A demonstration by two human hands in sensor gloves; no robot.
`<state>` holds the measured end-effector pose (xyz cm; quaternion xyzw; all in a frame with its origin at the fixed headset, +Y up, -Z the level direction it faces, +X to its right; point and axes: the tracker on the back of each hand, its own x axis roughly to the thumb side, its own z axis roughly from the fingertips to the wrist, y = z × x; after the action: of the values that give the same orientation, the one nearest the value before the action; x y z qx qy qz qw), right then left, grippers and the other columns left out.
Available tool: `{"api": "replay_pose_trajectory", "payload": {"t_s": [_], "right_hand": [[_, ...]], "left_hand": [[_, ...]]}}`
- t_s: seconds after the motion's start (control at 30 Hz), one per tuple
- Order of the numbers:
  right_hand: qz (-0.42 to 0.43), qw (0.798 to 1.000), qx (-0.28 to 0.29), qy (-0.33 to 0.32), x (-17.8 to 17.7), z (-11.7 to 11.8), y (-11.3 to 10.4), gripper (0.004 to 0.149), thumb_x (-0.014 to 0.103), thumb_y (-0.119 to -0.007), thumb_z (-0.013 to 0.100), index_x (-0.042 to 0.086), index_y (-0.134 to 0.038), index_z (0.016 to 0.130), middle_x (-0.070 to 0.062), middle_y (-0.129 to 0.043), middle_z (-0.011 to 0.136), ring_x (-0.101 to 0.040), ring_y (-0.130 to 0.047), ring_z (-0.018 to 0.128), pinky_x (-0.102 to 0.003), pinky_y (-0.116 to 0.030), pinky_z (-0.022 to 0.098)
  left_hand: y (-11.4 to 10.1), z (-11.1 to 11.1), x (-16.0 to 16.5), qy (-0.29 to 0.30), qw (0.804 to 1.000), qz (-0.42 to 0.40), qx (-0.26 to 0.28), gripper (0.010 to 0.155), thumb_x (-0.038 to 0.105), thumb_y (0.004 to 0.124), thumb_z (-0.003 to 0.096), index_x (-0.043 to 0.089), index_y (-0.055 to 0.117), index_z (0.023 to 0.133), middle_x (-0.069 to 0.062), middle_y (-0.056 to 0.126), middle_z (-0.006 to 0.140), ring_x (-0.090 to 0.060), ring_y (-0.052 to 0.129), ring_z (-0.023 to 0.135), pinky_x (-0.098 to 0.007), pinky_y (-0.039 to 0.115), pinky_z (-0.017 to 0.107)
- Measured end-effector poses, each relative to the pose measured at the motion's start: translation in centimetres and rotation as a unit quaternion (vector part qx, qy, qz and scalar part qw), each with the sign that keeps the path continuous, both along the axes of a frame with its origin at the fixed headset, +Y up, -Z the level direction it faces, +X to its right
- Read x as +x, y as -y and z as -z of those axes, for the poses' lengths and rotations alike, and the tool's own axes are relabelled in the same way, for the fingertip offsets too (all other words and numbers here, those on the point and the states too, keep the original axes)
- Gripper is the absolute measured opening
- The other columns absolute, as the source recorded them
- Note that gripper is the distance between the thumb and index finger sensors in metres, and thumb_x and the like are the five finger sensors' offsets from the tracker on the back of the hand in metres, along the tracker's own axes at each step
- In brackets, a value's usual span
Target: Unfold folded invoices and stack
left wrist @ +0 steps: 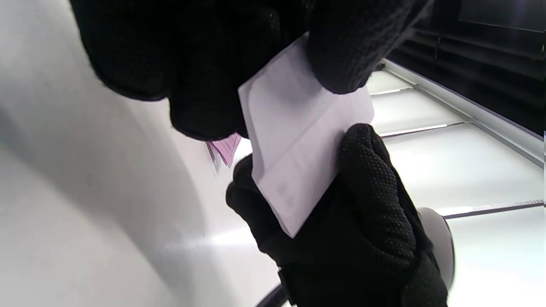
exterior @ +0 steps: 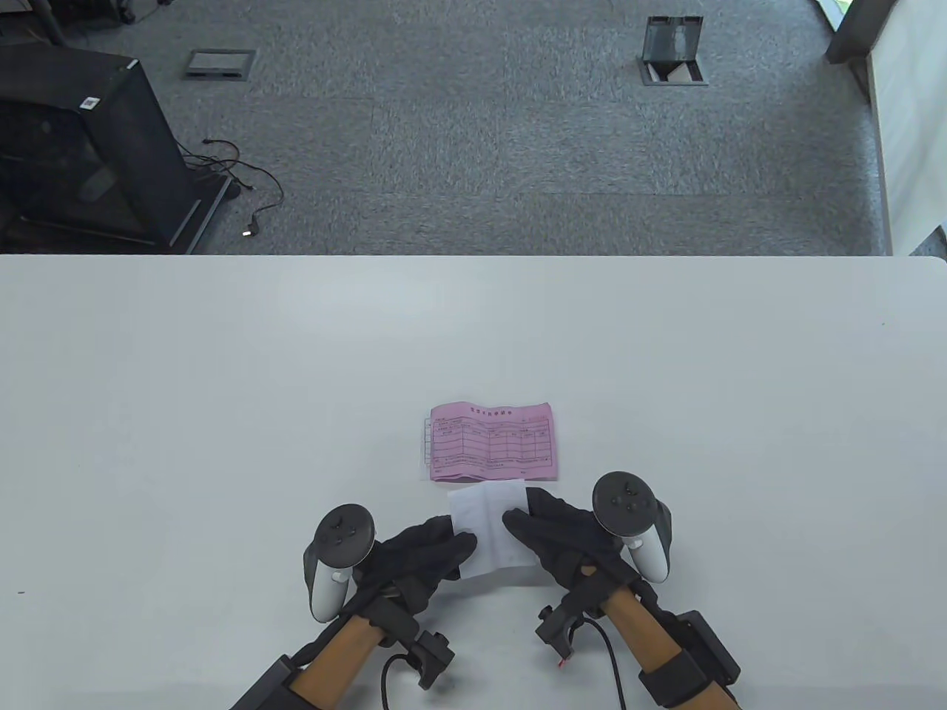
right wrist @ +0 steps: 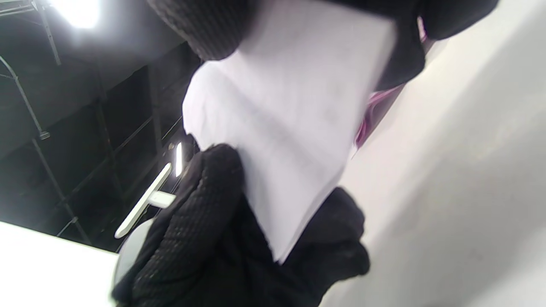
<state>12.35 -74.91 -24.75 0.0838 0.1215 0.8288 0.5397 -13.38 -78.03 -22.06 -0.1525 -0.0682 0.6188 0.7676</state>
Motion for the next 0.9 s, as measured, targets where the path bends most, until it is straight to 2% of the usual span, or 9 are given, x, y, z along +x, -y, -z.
{"api": "replay_pose_trajectory", "payload": {"t_s": [0.1, 0.23, 0.3, 0.4, 0.5, 0.6, 0.7, 0.8, 0.9], "right_hand": [[-0.027, 0.996, 0.069, 0.05, 0.3, -0.7, -1.2, 0.053, 0.048, -0.067, 0.05, 0.019, -0.061, 0.095, -0.004, -0.083, 0.08, -0.031, -0.082, 0.073, -0.058, -0.059, 0.065], [-0.053, 0.985, 0.161, 0.036, -1.0, -2.3, -2.7, 0.052, 0.047, -0.066, 0.051, 0.02, -0.06, 0.094, -0.002, -0.083, 0.079, -0.029, -0.082, 0.072, -0.056, -0.06, 0.066], [-0.082, 0.98, 0.183, 0.016, -1.8, -2.8, -2.7, 0.052, 0.048, -0.067, 0.051, 0.021, -0.06, 0.094, -0.001, -0.082, 0.079, -0.029, -0.082, 0.072, -0.056, -0.061, 0.065], [-0.131, 0.964, 0.228, 0.042, -2.1, -3.6, -3.1, 0.052, 0.049, -0.066, 0.052, 0.021, -0.058, 0.095, -0.001, -0.081, 0.079, -0.028, -0.082, 0.072, -0.056, -0.06, 0.065], [-0.12, 0.958, 0.256, 0.057, -1.6, -4.1, -4.1, 0.053, 0.05, -0.065, 0.052, 0.021, -0.056, 0.095, 0.0, -0.079, 0.078, -0.026, -0.081, 0.072, -0.055, -0.06, 0.066], [-0.108, 0.96, 0.255, 0.047, -1.9, -4.4, -4.2, 0.053, 0.05, -0.065, 0.052, 0.022, -0.055, 0.095, 0.001, -0.079, 0.078, -0.026, -0.081, 0.071, -0.055, -0.06, 0.066], [-0.125, 0.967, 0.22, 0.008, -2.8, -4.1, -3.0, 0.056, 0.053, -0.065, 0.05, 0.021, -0.056, 0.096, -0.001, -0.081, 0.079, -0.027, -0.082, 0.073, -0.056, -0.06, 0.066], [-0.107, 0.983, 0.151, -0.005, -3.2, -3.8, -1.5, 0.067, 0.059, -0.064, 0.048, 0.018, -0.051, 0.1, -0.005, -0.076, 0.088, -0.033, -0.077, 0.08, -0.058, -0.058, 0.066], [-0.07, 0.993, 0.098, -0.008, -3.2, -3.7, -0.6, 0.07, 0.06, -0.064, 0.047, 0.018, -0.048, 0.101, -0.005, -0.074, 0.089, -0.033, -0.077, 0.081, -0.058, -0.059, 0.066]], "left_hand": [[-0.3, 0.0, -0.5, -0.034, 0.999, 0.031, 0.015, 0.041, 0.039, 0.086, 0.0507, 0.021, 0.084, 0.087, -0.005, 0.1, 0.076, -0.027, 0.098, 0.068, -0.05, 0.081, 0.056], [-0.6, -0.1, -0.7, -0.068, 0.995, 0.066, 0.036, 0.04, 0.039, 0.088, 0.0493, 0.024, 0.081, 0.086, -0.003, 0.098, 0.077, -0.026, 0.096, 0.07, -0.05, 0.08, 0.057], [-0.9, -0.4, -0.6, -0.08, 0.992, 0.078, 0.052, 0.041, 0.038, 0.089, 0.0491, 0.025, 0.08, 0.086, -0.003, 0.096, 0.078, -0.026, 0.095, 0.071, -0.05, 0.079, 0.058], [-1.6, -0.7, -0.5, -0.1, 0.986, 0.104, 0.084, 0.041, 0.039, 0.089, 0.0493, 0.026, 0.078, 0.086, -0.002, 0.095, 0.078, -0.025, 0.095, 0.07, -0.049, 0.08, 0.057], [-1.6, -0.6, -0.9, -0.115, 0.984, 0.11, 0.08, 0.041, 0.038, 0.088, 0.0499, 0.026, 0.077, 0.087, -0.003, 0.094, 0.078, -0.026, 0.094, 0.071, -0.05, 0.079, 0.058], [-1.7, -0.7, -0.9, -0.119, 0.983, 0.11, 0.082, 0.04, 0.038, 0.088, 0.05, 0.026, 0.076, 0.086, -0.003, 0.094, 0.078, -0.026, 0.093, 0.071, -0.05, 0.078, 0.058], [-2.0, -1.0, 0.0, -0.09, 0.982, 0.123, 0.114, 0.041, 0.039, 0.089, 0.049, 0.027, 0.076, 0.086, -0.002, 0.094, 0.078, -0.025, 0.094, 0.071, -0.049, 0.079, 0.058], [-2.2, -1.5, 1.4, -0.052, 0.976, 0.146, 0.153, 0.041, 0.039, 0.09, 0.0484, 0.028, 0.076, 0.085, -0.001, 0.094, 0.078, -0.025, 0.094, 0.072, -0.049, 0.079, 0.059], [-2.3, -1.9, 2.2, -0.033, 0.971, 0.157, 0.177, 0.042, 0.037, 0.09, 0.0489, 0.028, 0.075, 0.088, -0.002, 0.092, 0.083, -0.027, 0.092, 0.077, -0.051, 0.077, 0.061]]}}
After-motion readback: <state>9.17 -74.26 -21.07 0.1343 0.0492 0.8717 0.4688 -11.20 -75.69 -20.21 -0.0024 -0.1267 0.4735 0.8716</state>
